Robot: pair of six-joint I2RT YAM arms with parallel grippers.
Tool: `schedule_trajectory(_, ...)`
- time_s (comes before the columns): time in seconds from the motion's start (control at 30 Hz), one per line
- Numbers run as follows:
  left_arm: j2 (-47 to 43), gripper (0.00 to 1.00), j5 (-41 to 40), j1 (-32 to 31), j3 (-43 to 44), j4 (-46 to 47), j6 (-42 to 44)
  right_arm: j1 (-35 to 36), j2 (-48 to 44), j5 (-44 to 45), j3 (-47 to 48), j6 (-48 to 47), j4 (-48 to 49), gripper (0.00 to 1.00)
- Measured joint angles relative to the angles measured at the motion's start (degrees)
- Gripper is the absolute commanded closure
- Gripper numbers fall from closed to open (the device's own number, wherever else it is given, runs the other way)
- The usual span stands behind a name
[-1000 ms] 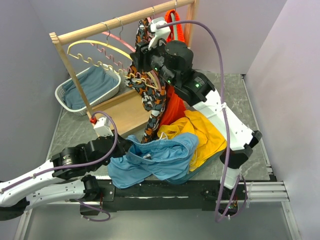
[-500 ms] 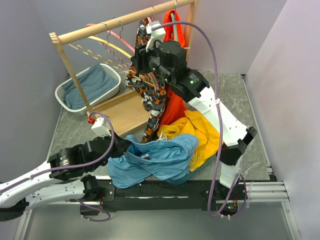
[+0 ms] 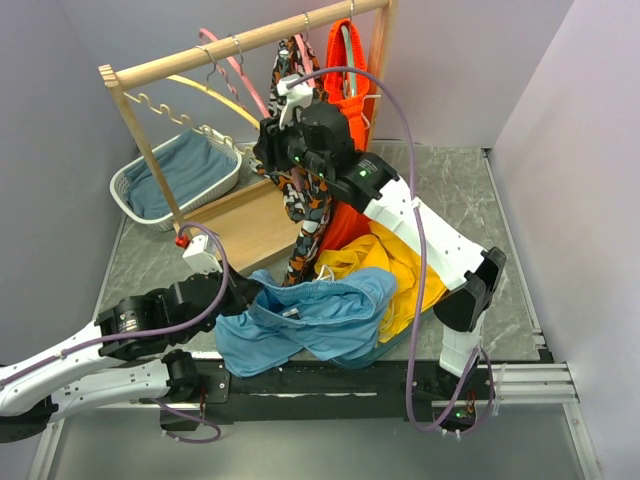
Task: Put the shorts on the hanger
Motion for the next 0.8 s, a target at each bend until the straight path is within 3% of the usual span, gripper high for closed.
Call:
schedule_trajectory(0.4, -0.3, 0.99, 0.0, 0.0, 0.0, -0.2, 0.0, -1.1, -8.5, -7.5, -5.8, 5.9, 5.8, 0.26)
schedule_trajectory(0.8, -0.7, 0.99, 0.0, 0.0, 0.4, -0.7, 0.0, -2.8, -9.1, -7.4, -0.9, 10.0, 6.2, 0.21)
